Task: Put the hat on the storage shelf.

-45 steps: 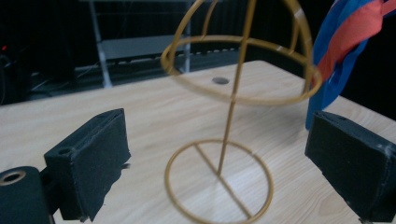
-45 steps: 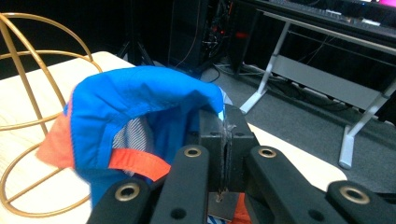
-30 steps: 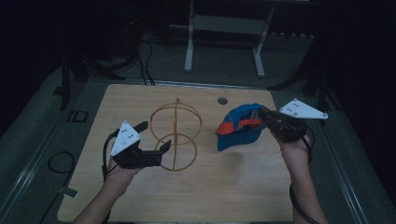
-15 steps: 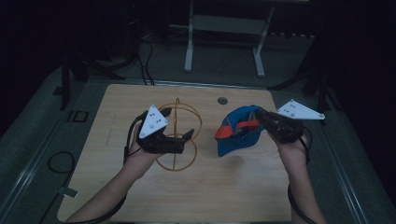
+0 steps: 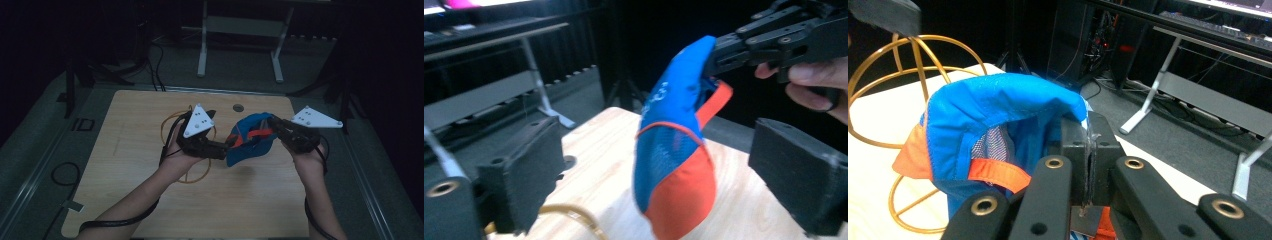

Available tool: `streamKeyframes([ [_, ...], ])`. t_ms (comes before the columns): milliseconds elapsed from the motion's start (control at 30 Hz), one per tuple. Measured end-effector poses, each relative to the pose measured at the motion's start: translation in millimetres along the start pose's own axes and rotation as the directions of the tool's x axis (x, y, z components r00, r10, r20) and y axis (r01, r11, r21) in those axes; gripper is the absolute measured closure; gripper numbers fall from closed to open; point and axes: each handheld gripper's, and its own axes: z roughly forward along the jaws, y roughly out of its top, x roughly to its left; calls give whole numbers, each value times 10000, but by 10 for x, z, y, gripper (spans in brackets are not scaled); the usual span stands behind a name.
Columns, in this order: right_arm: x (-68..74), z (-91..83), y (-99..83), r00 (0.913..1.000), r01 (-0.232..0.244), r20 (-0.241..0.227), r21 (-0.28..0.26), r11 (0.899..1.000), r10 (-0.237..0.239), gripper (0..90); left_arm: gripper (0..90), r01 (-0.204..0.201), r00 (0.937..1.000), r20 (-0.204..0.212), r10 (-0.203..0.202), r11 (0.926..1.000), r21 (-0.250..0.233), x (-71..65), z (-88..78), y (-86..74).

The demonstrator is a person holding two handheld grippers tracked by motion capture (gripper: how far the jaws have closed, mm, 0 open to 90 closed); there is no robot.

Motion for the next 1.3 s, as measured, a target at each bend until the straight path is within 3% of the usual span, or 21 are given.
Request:
streamKeyframes([
  [267,46,-16,8,9999,70,-110,-79,9999,-71,887,159,134,9997,215,-143,9990,421,-104,269,97],
  [500,81,-31,7,9996,215,-189,-105,9997,-217,887,278,16,10000,-12,-15,9952,975,-214,486,91],
  [600,90,-50,10,9995,262,-193,-163,9995,-265,887,366,-23,9999,-105,35,9940,1095,-230,525,82],
  [733,106,-69,7,9995,257,-198,-198,9995,-261,887,547,38,9998,-201,-13,9920,1261,-232,563,60],
  [867,126,-70,-13,9994,235,-235,-170,9996,-239,887,686,268,9983,-553,-191,9895,1420,-212,598,37],
  [1000,150,-72,-33,9990,263,-348,-108,9996,-266,887,851,205,9967,-805,-73,9863,1637,-205,627,28],
  [1133,191,-77,-64,9987,280,-434,-87,9996,-283,886,871,42,9946,-1029,133,9859,1672,-202,640,32],
  [1300,221,-112,-120,9984,103,-552,-117,9999,-109,885,875,-450,9932,-988,618,9855,1633,-226,635,26],
])
